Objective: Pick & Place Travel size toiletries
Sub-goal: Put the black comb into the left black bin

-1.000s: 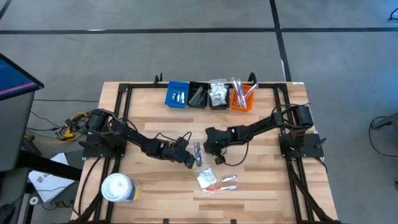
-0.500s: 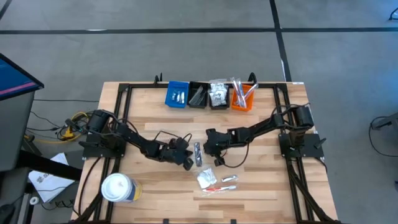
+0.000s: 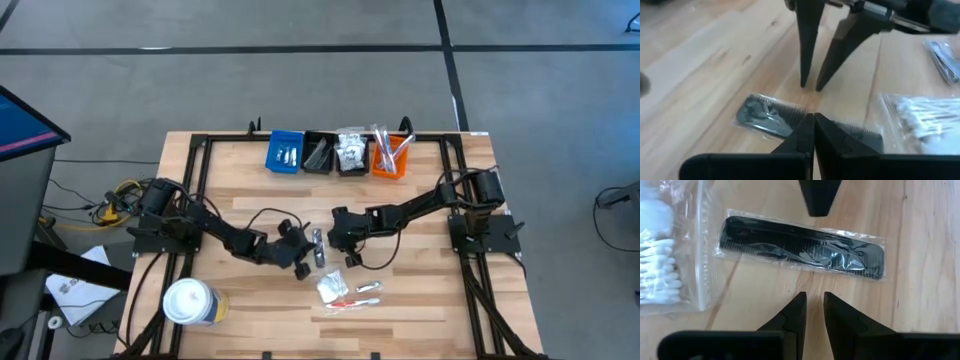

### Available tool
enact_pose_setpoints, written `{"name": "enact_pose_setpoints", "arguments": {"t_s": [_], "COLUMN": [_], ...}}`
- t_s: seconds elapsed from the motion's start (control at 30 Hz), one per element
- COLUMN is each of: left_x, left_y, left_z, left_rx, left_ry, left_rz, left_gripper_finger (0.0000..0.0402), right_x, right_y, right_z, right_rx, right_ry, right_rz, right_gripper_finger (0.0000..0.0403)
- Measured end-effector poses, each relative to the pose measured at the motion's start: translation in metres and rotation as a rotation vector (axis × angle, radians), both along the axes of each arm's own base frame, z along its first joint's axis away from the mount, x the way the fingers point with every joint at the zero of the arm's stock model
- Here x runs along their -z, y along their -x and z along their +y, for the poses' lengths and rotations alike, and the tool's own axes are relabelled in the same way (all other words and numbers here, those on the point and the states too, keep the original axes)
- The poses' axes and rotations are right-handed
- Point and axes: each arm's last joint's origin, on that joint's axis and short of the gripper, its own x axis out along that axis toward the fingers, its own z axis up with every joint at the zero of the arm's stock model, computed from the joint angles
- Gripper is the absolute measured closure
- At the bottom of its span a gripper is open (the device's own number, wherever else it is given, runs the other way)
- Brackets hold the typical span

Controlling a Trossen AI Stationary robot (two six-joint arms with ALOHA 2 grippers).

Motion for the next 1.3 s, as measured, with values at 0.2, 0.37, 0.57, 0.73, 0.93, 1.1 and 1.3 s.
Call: {"name": "enact_pose_setpoints", "arguments": {"t_s": [0.2,0.37,0.57,0.73,0.93,1.1,1.3], "left_x": [0.015,0.023,0.023,0.023,0.023,0.023,0.023], "left_y": [0.002,-0.001,-0.001,-0.001,-0.001,-0.001,-0.001], "left_z": [0.005,0.009,0.010,0.010,0.010,0.010,0.010], "left_rx": [0.021,0.020,0.022,0.021,0.023,0.022,0.022], "left_ry": [0.018,0.052,0.065,0.068,0.070,0.073,0.073], "left_rz": [0.059,0.062,0.065,0.066,0.068,0.068,0.070], "left_gripper_finger": [0.0401,0.0401,0.0401,0.0401,0.0401,0.0401,0.0401], "right_x": [0.000,0.000,0.000,-0.001,-0.005,-0.005,-0.006], "right_y": [0.000,0.001,0.000,-0.001,-0.005,-0.006,-0.006], "right_z": [0.000,0.000,0.000,0.001,-0.014,-0.029,-0.036], "right_rx": [0.046,0.085,0.086,0.119,0.290,0.408,0.482], "right_ry": [-0.041,-0.072,-0.073,-0.148,-0.458,-0.574,-0.687], "right_rz": [0.007,0.014,0.013,0.000,0.007,0.026,0.055], "right_gripper_finger": [0.0343,0.0343,0.0343,0.0343,0.0330,0.0274,0.0180]}}
